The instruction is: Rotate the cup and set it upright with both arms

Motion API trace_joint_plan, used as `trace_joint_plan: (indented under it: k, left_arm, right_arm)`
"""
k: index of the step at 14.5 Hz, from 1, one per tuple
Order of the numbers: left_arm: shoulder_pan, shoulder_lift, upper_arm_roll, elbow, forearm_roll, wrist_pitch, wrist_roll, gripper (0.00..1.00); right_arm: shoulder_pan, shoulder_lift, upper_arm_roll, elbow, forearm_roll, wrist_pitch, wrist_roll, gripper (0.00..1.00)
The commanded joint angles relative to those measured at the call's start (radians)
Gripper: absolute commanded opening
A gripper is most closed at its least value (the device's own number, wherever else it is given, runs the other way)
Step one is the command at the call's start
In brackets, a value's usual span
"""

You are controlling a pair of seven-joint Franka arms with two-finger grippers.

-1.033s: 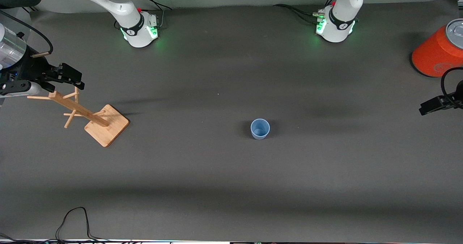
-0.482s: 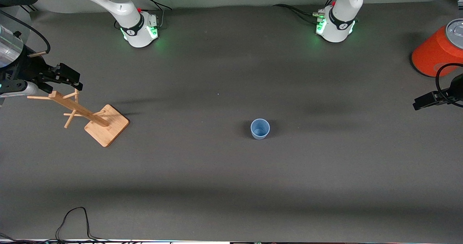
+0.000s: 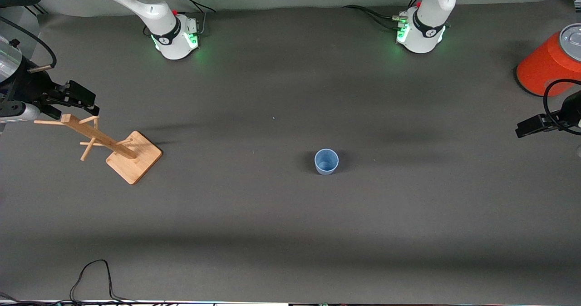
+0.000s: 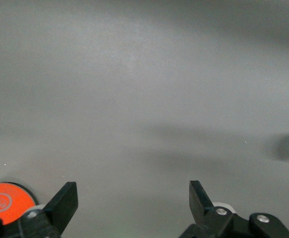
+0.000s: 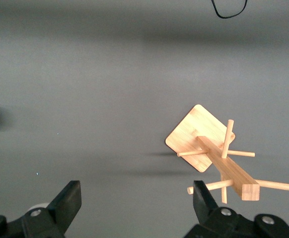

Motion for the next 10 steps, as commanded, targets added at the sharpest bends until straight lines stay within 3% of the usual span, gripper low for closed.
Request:
trace_joint_plan:
  k: [1, 10]
  left_arm:
    - [-0.007, -0.005, 0.006, 0.022, -0.001, -0.037, 0.003, 1.0]
    - [0.004, -0.009, 0.009, 0.069, -0.004, -0.076, 0.011, 1.0]
  right_arm:
    - [-0.003, 0.04, -0.001, 0.048, 0.023, -0.018, 0.004, 1.0]
    - [-0.004, 0.094, -0.002, 0.083, 0.026, -0.018, 0.006, 1.0]
